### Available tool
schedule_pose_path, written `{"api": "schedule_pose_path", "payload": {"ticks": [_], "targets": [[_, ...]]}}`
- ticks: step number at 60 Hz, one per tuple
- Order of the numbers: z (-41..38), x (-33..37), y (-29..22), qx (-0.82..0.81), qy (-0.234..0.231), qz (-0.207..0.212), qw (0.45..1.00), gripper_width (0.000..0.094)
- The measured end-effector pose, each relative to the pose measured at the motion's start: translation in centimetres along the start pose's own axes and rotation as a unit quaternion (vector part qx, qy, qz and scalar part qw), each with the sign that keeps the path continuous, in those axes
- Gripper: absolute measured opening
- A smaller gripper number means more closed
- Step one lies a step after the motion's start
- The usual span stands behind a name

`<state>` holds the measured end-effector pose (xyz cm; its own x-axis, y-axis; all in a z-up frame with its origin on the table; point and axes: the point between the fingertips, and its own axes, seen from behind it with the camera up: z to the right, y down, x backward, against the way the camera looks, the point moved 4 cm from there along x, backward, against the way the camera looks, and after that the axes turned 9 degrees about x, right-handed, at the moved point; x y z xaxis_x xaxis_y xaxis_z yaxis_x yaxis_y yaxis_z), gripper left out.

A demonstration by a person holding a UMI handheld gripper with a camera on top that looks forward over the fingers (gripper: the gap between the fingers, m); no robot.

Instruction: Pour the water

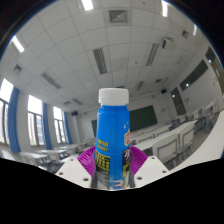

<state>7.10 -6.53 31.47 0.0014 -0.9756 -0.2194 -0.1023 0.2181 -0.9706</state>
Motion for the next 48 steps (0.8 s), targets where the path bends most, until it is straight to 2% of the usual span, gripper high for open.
{"api": "schedule_pose_path", "payload": {"ticks": [9, 17, 22, 25, 27, 28, 30, 38, 45, 48], "targets": [[9.0, 3.0, 7.5, 0.144, 0.038, -0.103, 0.984, 0.0422], [12.7, 5.6, 13.5, 0.157, 0.026, -0.17, 0.973, 0.042], [13.5, 7.6, 15.5, 0.154, 0.013, -0.202, 0.967, 0.0421], [14.3, 8.4, 17.6, 0.166, 0.008, -0.219, 0.962, 0.0437], [14.1, 11.3, 16.0, 0.168, 0.003, -0.194, 0.966, 0.0424], [14.9, 8.6, 16.5, 0.169, 0.005, -0.204, 0.964, 0.0424], [15.6, 10.7, 16.0, 0.158, 0.009, -0.207, 0.966, 0.0424], [17.1, 11.3, 15.1, 0.134, 0.007, -0.218, 0.967, 0.0424], [17.8, 13.2, 14.3, 0.149, 0.002, -0.234, 0.961, 0.0625], [17.8, 14.0, 14.7, 0.149, -0.012, -0.258, 0.955, 0.076]]}}
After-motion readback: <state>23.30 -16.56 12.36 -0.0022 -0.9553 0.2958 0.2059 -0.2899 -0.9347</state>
